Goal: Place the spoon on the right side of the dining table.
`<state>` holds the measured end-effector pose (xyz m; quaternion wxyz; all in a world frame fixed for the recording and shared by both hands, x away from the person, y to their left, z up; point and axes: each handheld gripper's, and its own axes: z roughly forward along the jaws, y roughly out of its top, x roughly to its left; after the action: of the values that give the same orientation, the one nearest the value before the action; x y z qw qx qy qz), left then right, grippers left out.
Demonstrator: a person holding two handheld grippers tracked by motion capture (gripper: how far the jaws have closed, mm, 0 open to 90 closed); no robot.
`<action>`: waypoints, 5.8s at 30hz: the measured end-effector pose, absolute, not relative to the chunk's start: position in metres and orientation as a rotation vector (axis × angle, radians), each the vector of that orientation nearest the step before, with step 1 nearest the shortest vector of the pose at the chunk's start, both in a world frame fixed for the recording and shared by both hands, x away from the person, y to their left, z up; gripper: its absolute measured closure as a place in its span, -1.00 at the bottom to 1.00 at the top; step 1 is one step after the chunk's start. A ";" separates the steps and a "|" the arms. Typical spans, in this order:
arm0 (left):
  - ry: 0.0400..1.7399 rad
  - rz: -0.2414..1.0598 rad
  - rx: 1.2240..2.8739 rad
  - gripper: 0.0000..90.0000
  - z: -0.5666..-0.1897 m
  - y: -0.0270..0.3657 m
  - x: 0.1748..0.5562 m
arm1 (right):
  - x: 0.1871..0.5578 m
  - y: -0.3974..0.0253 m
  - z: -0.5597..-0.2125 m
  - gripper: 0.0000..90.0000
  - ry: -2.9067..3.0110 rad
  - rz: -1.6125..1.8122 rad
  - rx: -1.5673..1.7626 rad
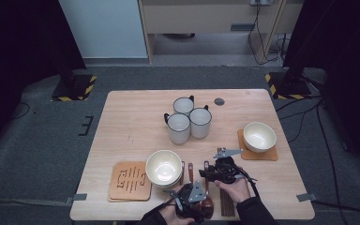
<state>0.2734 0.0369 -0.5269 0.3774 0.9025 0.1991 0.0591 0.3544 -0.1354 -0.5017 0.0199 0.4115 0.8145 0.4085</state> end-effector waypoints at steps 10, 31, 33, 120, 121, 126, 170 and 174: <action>0.545 0.166 2.297 -0.43 -0.527 0.037 0.276 | 0.353 -0.141 -0.493 0.46 2.496 1.351 1.271; 0.599 0.189 2.283 -0.43 -0.527 0.037 0.279 | 0.350 -0.153 -0.479 0.59 2.433 1.485 1.266; 0.601 0.190 2.282 -0.44 -0.527 0.037 0.279 | 0.349 -0.153 -0.478 0.60 2.432 1.494 1.273; 0.661 0.321 1.979 -0.35 -0.452 0.083 0.288 | 0.355 -0.200 -0.437 0.86 2.010 1.729 1.389; 0.665 0.324 1.974 -0.35 -0.451 0.085 0.289 | 0.355 -0.201 -0.437 0.86 2.008 1.728 1.387; 0.676 0.338 1.954 -0.35 -0.446 0.091 0.291 | 0.357 -0.202 -0.435 0.87 1.994 1.724 1.382; 0.924 0.484 1.784 -0.40 -0.427 0.169 0.328 | 0.383 -0.206 -0.422 0.87 1.877 1.705 1.376; 0.956 0.500 1.761 -0.41 -0.426 0.179 0.331 | 0.386 -0.206 -0.420 0.87 1.870 1.702 1.373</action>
<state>0.3311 0.1795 -0.4259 0.5125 0.7323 0.3973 0.2080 0.3862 -0.2058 -0.4205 0.1319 0.4731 0.6443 0.5863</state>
